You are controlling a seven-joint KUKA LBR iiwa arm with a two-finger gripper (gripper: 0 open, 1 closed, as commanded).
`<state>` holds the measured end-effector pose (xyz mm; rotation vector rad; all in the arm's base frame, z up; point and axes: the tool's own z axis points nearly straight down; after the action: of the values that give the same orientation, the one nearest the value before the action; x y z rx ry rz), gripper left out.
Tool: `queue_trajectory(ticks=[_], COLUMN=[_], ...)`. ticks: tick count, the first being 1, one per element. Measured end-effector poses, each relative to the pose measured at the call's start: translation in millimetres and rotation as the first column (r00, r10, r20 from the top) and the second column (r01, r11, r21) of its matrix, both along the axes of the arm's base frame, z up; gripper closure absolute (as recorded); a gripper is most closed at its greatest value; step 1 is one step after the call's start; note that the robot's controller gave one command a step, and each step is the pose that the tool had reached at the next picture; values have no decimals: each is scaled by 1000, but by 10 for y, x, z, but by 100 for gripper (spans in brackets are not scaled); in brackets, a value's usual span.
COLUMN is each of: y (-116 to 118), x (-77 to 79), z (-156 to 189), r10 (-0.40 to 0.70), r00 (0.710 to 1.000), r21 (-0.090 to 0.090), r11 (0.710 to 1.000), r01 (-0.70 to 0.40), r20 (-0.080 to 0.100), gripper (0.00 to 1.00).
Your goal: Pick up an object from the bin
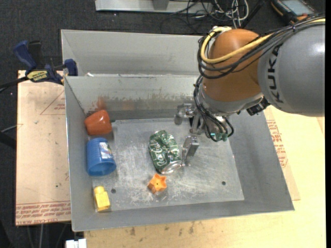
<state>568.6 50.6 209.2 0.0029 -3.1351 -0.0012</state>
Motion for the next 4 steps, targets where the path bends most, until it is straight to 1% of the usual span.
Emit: queue_trajectory(ticks=[1,2,3,4], y=[-2,-43,-15,-15], x=[16,395,341,339], z=[42,-1060,-1376,-1377], r10=[-1,216,245,245], r00=[1000,976,970,970], r21=[0,-9,0,0], r11=[1000,976,970,970], r01=[1,-216,-245,-245], r20=[8,32,14,13], gripper=[0,100,0,0])
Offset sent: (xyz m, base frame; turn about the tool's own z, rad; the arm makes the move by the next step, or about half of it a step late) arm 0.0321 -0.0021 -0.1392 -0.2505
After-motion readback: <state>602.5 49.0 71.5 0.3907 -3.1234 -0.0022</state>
